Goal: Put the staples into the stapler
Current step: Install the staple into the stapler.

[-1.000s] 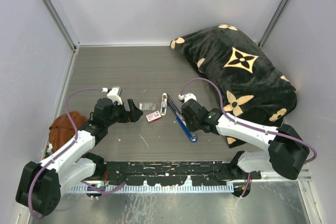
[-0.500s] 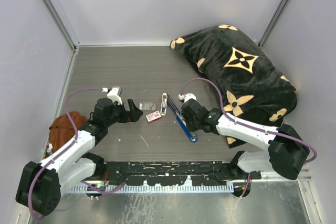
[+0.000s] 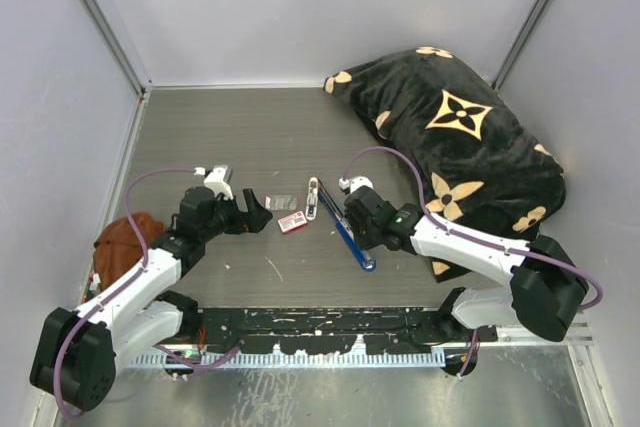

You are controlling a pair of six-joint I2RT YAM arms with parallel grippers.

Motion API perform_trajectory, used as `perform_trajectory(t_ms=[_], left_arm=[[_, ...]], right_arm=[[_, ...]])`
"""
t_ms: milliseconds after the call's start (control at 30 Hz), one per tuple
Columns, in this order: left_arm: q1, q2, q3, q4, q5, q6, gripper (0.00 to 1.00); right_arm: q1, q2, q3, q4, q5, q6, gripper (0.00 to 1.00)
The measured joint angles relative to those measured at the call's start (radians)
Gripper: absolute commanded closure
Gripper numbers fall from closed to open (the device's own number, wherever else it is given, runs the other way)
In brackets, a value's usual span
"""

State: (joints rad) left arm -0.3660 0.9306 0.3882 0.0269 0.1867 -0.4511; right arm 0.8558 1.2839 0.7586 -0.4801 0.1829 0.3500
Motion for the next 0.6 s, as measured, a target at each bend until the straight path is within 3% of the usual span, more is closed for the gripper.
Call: perform_trajectory(t_ms=[600], left_arm=[[0.000, -0.002, 0.000, 0.000, 0.000, 0.000, 0.05]], right_arm=[[0.000, 0.015, 0.003, 0.002, -0.016, 0.002, 0.89]])
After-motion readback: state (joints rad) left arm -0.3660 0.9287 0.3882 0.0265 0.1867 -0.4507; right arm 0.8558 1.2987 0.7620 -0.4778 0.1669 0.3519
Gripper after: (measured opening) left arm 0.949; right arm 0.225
